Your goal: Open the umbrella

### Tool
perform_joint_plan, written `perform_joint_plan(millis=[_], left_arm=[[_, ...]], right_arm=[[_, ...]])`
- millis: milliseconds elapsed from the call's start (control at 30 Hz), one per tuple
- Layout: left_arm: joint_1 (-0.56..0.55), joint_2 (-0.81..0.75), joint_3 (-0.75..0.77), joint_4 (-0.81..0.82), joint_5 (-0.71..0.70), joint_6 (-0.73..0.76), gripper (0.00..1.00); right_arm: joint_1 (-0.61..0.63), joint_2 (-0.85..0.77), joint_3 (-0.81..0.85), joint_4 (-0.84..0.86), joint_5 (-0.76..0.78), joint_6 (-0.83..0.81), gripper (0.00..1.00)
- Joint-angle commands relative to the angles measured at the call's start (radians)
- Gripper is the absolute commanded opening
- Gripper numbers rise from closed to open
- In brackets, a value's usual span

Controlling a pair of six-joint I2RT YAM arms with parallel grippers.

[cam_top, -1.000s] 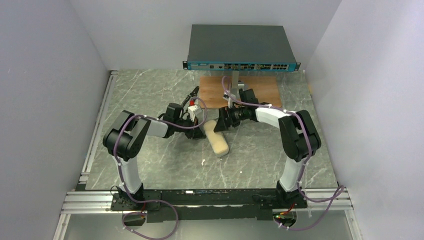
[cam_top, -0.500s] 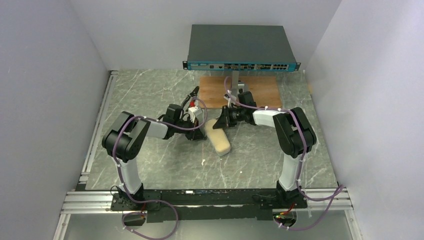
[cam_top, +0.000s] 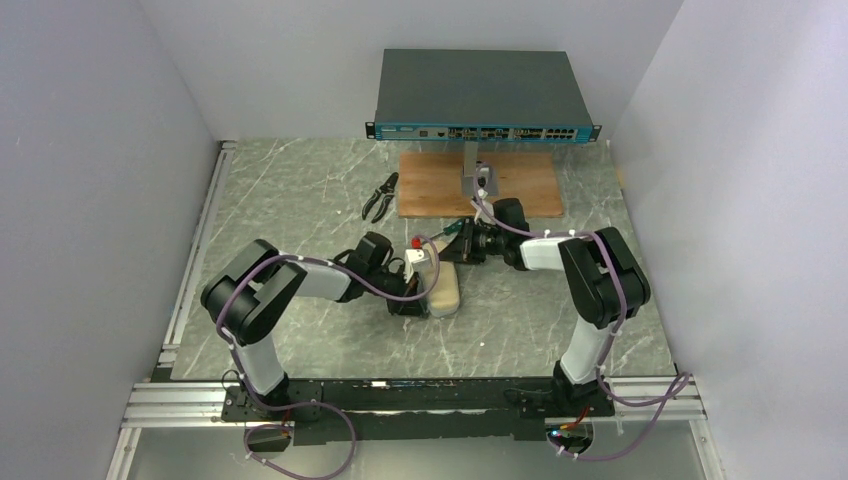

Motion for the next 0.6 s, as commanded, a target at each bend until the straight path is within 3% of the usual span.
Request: perform_joint_plan(millis=[0, 200, 367, 500, 567], left_arm=[[-0.039, -0.032, -0.018, -0.153, 0.084, 0.114, 0.00], [-0.035, -0.041, 0.002, -0.207, 0.074, 0.145, 0.00], [0.077, -0.027, 0.042, -0.239, 0.043, 0.145, 0.00], [0.166, 0.007, 0.117, -0.293, 0.021, 0.157, 0.00], [0.185, 0.028, 0.158, -0.334, 0.028, 0.166, 0.00]], right_arm=[[-0.076, -0.079, -0.067, 0.060, 0.198, 0.018, 0.00], [-0.158, -0.105, -0.077, -0.074, 0.159, -0.041, 0.00], [-0.187, -0.181, -0.094, -0.197, 0.056, -0.191, 0.52], [-0.191, -0.225, -0.023, -0.406, -0.016, -0.422, 0.69], [-0.191, -0.224, 0.047, -0.552, -0.064, -0.628, 0.78]])
